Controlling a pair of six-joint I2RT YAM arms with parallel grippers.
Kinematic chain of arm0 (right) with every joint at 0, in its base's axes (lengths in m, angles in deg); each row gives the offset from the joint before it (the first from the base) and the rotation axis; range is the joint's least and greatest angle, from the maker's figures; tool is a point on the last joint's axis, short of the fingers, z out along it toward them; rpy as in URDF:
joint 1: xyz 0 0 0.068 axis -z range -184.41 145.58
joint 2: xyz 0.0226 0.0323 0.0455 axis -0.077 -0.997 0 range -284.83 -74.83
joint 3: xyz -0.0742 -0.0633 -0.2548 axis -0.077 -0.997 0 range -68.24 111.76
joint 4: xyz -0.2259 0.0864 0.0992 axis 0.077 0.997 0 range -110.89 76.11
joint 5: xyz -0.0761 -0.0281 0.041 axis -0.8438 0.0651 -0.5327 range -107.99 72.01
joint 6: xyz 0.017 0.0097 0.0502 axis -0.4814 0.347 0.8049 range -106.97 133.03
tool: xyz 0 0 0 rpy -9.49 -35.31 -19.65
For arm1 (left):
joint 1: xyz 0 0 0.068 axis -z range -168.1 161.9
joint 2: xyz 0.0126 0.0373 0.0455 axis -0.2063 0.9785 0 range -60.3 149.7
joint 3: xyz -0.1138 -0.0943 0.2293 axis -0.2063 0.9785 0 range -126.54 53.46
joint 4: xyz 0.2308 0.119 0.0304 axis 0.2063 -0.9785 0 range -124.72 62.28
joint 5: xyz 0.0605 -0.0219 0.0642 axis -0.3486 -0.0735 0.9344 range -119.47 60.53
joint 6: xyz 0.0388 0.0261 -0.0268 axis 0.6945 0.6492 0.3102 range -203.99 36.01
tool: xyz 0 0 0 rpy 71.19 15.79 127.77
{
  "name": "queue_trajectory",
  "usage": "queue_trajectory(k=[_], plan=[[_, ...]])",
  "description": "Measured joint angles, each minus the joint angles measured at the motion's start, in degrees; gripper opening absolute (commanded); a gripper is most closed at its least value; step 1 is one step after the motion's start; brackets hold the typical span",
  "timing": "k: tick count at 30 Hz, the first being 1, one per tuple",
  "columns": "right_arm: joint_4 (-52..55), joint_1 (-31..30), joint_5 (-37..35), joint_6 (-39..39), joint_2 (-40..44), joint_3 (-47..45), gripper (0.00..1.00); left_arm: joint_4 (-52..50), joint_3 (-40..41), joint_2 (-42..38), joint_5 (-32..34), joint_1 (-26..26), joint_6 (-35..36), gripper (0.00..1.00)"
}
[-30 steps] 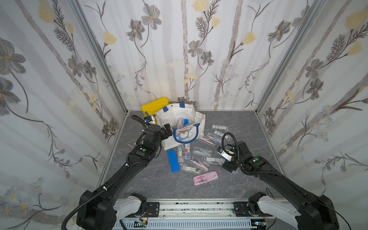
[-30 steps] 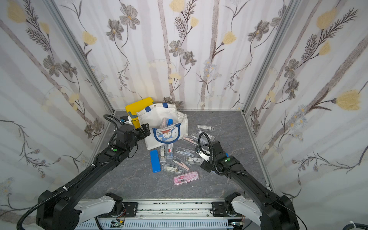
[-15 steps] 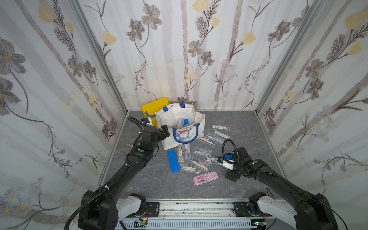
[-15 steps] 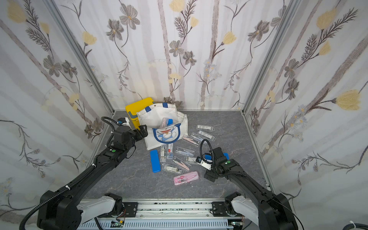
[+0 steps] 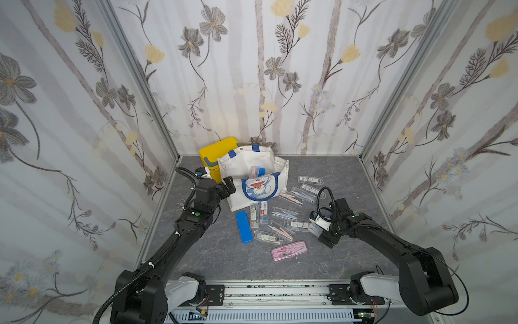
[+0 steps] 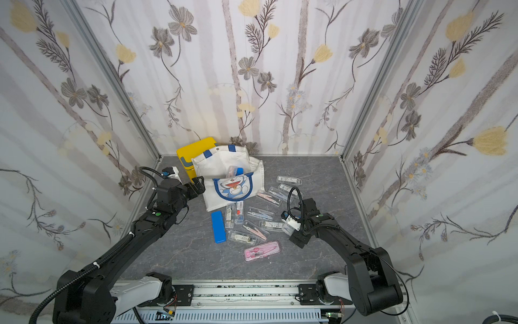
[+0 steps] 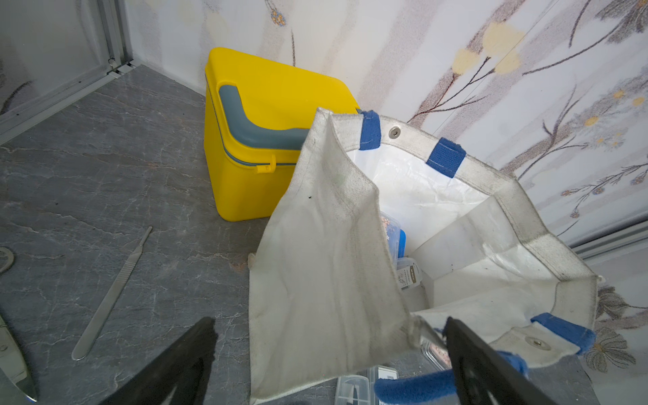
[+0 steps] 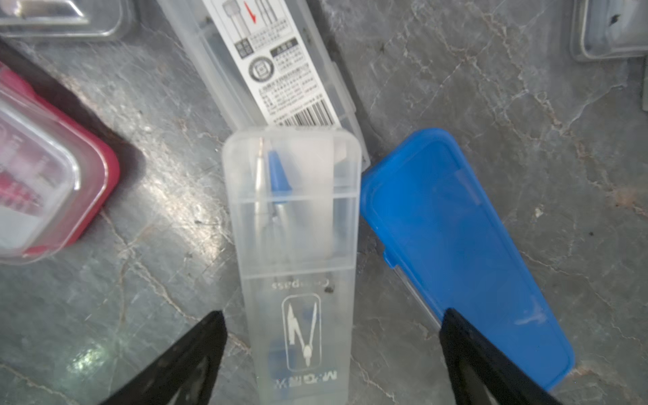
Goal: Put the compass set into the canvas bag
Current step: Pick up the compass set at the center of the board.
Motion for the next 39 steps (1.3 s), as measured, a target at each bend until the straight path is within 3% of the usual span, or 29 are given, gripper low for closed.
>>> queue_trajectory(k=[12, 16, 21, 33, 39], plan=[[-1.73, 0.72, 2.51, 1.03, -4.02, 0.22, 0.77, 0.57, 0.55, -0.37, -1.40, -0.90, 0.00, 1.00], [-2.54, 0.74, 2.89, 1.05, -4.68, 0.22, 0.66, 0.39, 0.68, -1.66, -2.12, -0.94, 0.00, 1.00], [-3.41, 0.74, 4.33, 1.07, -5.55, 0.26, 0.62, 0.55, 1.60, -4.35, -2.45, -0.94, 0.02, 1.00], [-3.96, 0.74, 5.18, 1.01, -6.01, 0.74, 0.38, 0.55, 2.47, -6.62, -1.38, -0.98, 0.24, 1.00], [-3.78, 0.74, 5.29, 1.03, -6.27, 1.84, 0.38, 0.52, 2.47, -6.64, -0.74, -1.01, 0.68, 1.00]])
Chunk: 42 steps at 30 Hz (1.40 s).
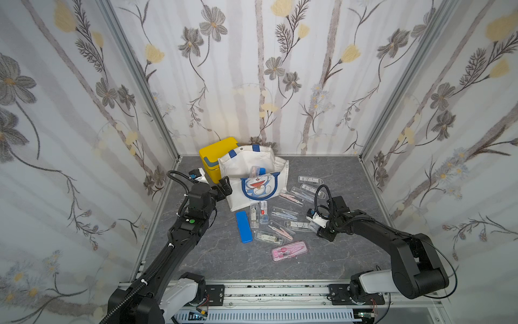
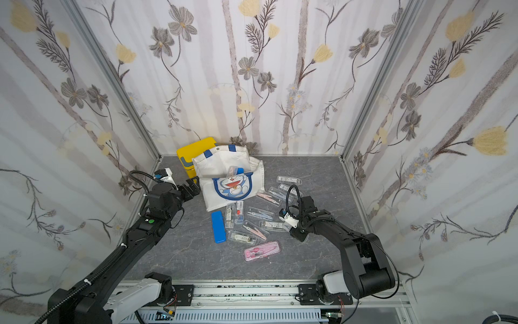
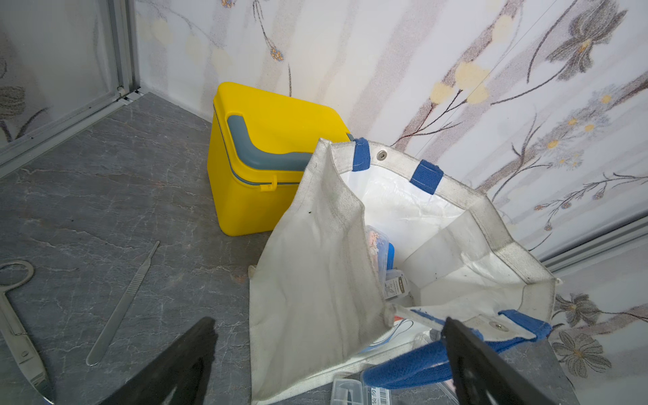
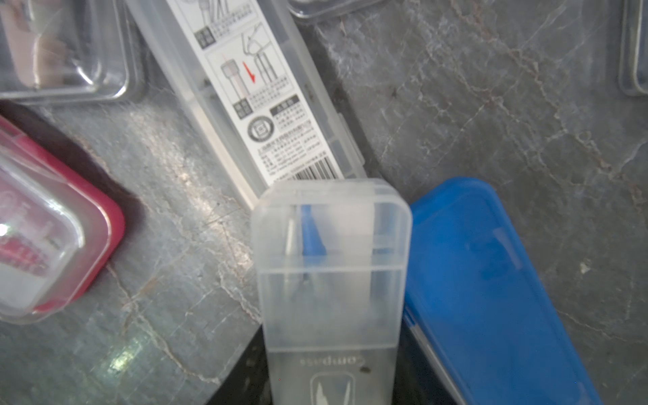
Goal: Put the compass set into the canvas bag
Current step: Pick up the compass set at the center of the board, then place the compass set in the canvas bag.
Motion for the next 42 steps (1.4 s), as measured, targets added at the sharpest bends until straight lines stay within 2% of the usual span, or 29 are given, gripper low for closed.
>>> queue_trajectory(k=[11, 16, 22, 31, 42], plan=[[0.28, -0.15, 2.49, 0.92, 5.38, 4.04, 0.37, -0.13, 0.00, -0.55, 0.83, 0.00, 0.42, 1.00], [-1.36, -1.64, 4.96, 2.89, 6.32, 9.38, 0.37, -0.11, 0.09, -2.58, 0.98, 0.00, 0.37, 1.00], [-3.65, -6.93, 4.94, 4.02, 3.96, 20.52, 0.37, -0.07, 0.96, -5.42, 1.97, 0.00, 0.35, 1.00], [-4.09, -13.62, 5.44, -2.01, -11.45, 46.27, 0.37, -0.24, 1.73, -6.54, 2.67, 0.00, -0.31, 1.00], [-2.45, -15.65, 11.41, -6.25, -41.48, 84.11, 0.36, -2.21, 2.78, -11.15, 4.24, 0.00, -0.92, 1.00]])
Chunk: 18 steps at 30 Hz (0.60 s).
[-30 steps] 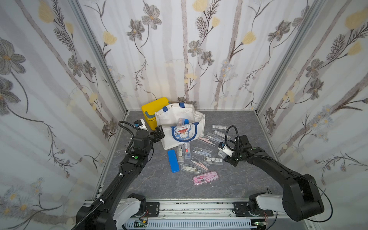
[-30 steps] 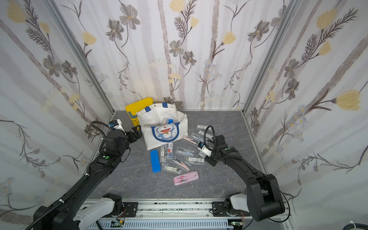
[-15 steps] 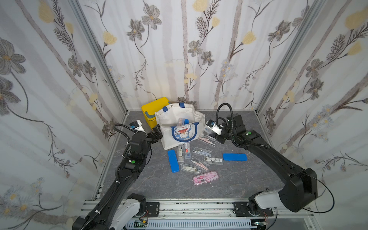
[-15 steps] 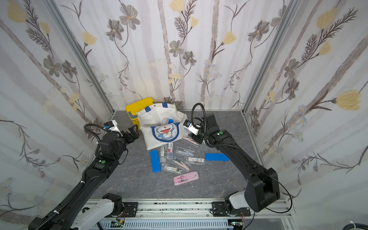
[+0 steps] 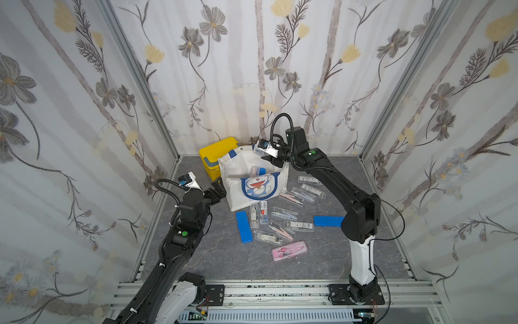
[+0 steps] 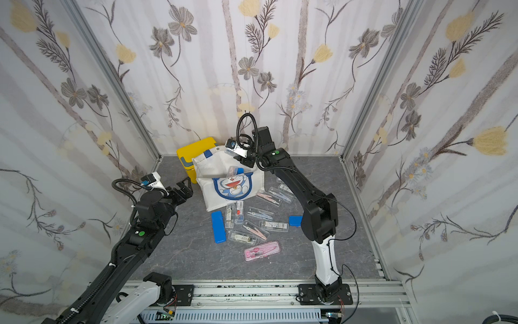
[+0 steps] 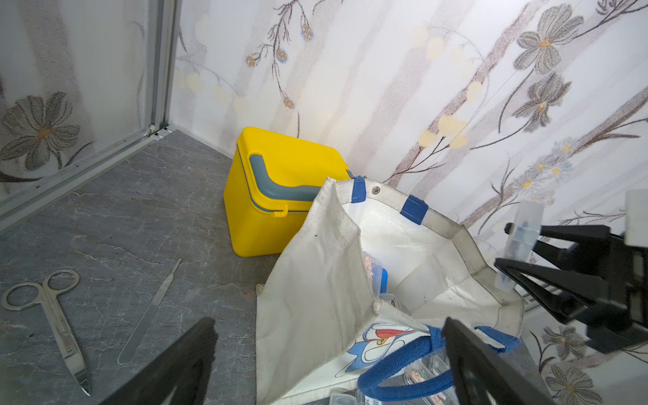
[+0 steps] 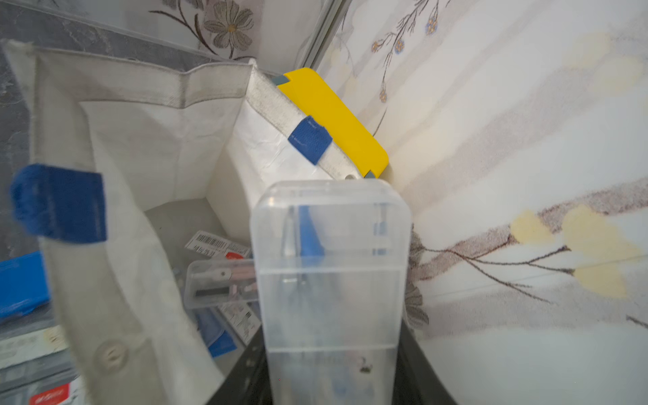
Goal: Put the compass set into the canvas bag
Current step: Place the compass set in the canvas bag.
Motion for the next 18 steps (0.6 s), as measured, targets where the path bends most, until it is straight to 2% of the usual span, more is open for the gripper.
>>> queue_trajectory(k=[3, 9, 18], plan=[[-0.98, 0.00, 2.40, -0.22, -4.02, 3.65, 0.36, -0.59, 0.57, -1.77, 0.50, -0.04, 0.00, 1.00], [-2.93, -0.24, 6.97, -0.20, -8.70, 4.37, 0.36, -1.99, 1.40, -3.93, 1.84, -0.04, 0.02, 1.00], [-2.73, -0.39, 7.61, -1.01, -13.70, 4.59, 0.36, -2.47, 2.08, -4.33, 2.67, -0.04, 0.04, 1.00]])
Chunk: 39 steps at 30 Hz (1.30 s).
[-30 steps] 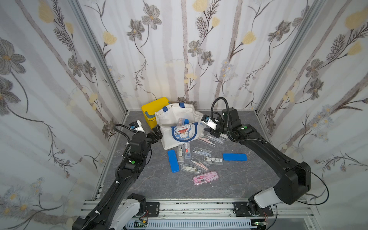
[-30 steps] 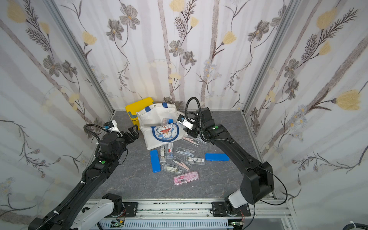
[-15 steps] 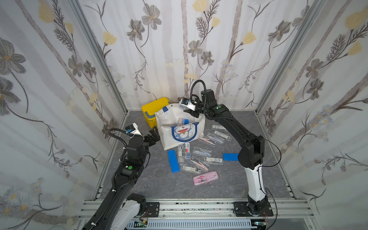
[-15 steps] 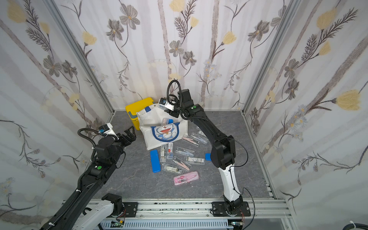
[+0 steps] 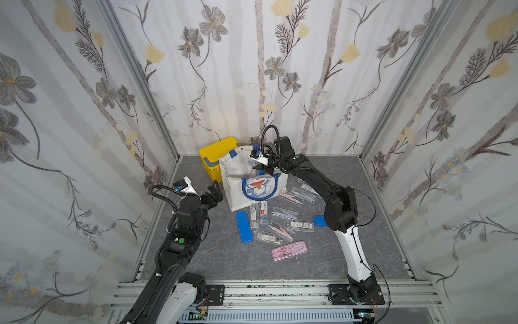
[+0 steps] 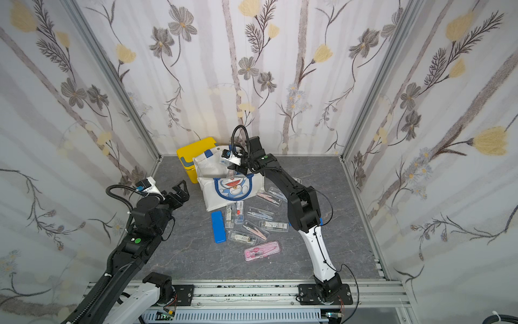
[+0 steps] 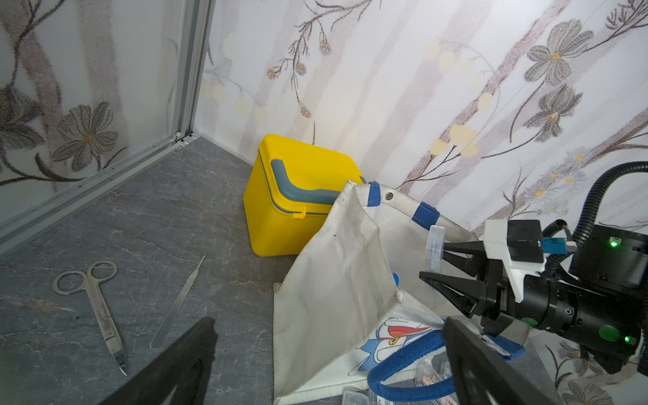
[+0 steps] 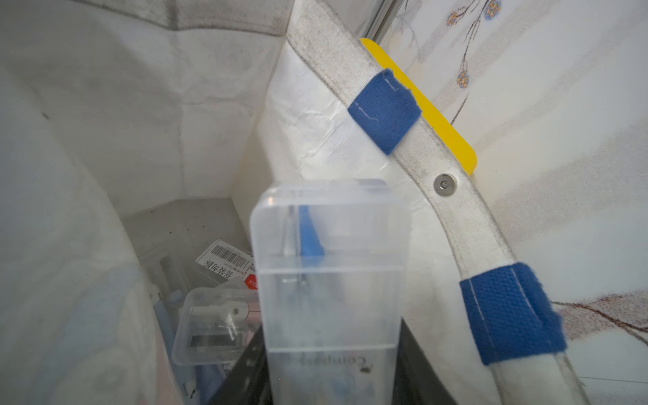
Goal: Put the compass set into the canvas bag
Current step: Place the compass set in the canvas bag.
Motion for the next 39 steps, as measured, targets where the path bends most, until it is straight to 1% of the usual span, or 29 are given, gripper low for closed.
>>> queue_trajectory(k=[5, 8, 14, 17, 21, 27, 33, 39], plan=[[1.16, -0.68, -2.75, -1.18, -0.85, 0.11, 0.37, -0.22, 0.68, 0.00, 0.15, 0.00, -0.02, 1.00], [2.45, -1.60, -6.38, -3.34, -1.20, 0.13, 0.38, -0.48, 1.09, -0.17, 0.35, 0.00, -0.02, 1.00], [4.85, -4.50, -16.15, -8.39, -1.88, 0.13, 0.40, -0.76, 1.68, -0.68, 0.55, 0.02, -0.02, 1.00], [5.42, -5.11, -18.45, -9.49, -1.90, 0.13, 0.43, -0.83, 2.12, -0.94, 0.63, 0.02, -0.02, 1.00], [5.44, -5.31, -20.09, -10.40, -1.90, 0.13, 0.50, -0.92, 2.45, -1.31, 0.85, 0.02, -0.02, 1.00], [5.20, -5.62, -21.35, -10.82, -1.88, 0.13, 0.56, -0.90, 2.54, -1.49, 1.03, 0.00, -0.02, 1.00], [4.61, -5.66, -21.79, -10.82, -1.29, 0.13, 0.60, -0.90, 2.54, -1.53, 1.03, 0.02, -0.04, 1.00], [4.31, -5.66, -21.75, -10.14, 0.61, 0.13, 0.61, -0.90, 2.56, -1.60, 1.01, 0.02, -0.22, 1.00]])
